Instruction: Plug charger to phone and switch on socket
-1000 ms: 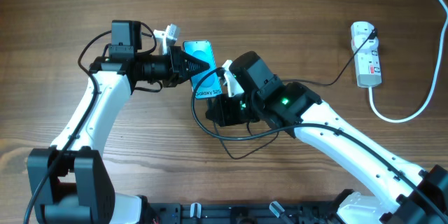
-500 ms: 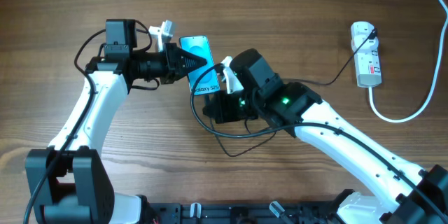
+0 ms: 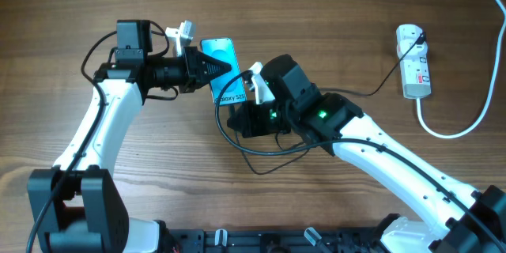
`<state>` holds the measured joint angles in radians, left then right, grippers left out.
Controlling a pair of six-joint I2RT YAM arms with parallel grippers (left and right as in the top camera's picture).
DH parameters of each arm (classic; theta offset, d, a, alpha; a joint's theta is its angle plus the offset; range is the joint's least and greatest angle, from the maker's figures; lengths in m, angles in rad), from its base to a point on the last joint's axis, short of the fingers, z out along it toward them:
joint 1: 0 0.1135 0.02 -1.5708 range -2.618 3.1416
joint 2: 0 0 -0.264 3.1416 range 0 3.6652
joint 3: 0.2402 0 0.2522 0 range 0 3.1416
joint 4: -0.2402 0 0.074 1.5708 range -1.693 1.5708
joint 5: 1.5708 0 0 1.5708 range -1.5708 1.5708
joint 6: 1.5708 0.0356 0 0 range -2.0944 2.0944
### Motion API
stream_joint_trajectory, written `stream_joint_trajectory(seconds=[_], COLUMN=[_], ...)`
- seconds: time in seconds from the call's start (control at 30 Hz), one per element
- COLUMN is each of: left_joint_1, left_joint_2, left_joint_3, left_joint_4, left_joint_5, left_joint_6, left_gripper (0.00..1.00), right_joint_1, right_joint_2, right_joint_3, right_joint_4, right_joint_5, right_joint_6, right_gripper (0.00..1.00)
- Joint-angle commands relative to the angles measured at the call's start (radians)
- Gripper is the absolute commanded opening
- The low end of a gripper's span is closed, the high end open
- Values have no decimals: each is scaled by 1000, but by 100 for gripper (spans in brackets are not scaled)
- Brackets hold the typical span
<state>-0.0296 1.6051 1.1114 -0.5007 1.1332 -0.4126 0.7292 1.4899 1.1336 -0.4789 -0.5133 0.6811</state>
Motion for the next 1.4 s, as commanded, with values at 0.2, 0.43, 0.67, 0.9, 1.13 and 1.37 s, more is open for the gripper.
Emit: stream_joint_trajectory(seconds=[0.2, 0.43, 0.67, 0.9, 1.13, 1.37], left_joint_1=[-53, -53, -53, -53, -53, -53], left_joint_2=[-10, -10, -10, -10, -10, -10], left_joint_3=[-19, -19, -19, -19, -19, -19], left_joint_4=[-39, -24, 143, 170, 311, 338], left_joint_5=[100, 207, 443, 443, 443, 443], left_joint_6=[16, 16, 1, 1, -52, -71], left_gripper=[4, 4, 4, 4, 4, 4], right_joint_1=[-48, -211, -286, -285, -283, -283], right_joint_2=[-1, -1, -1, -1, -1, -1], right_joint_3=[37, 37, 37, 37, 37, 37], right_joint_4=[32, -41, 87, 225, 223, 209], right_joint_5=[114, -222, -643, -660, -660, -663], right_joint_6=[-79, -188, -237, -121, -101, -105], right_gripper=[100, 100, 85, 57, 27, 20])
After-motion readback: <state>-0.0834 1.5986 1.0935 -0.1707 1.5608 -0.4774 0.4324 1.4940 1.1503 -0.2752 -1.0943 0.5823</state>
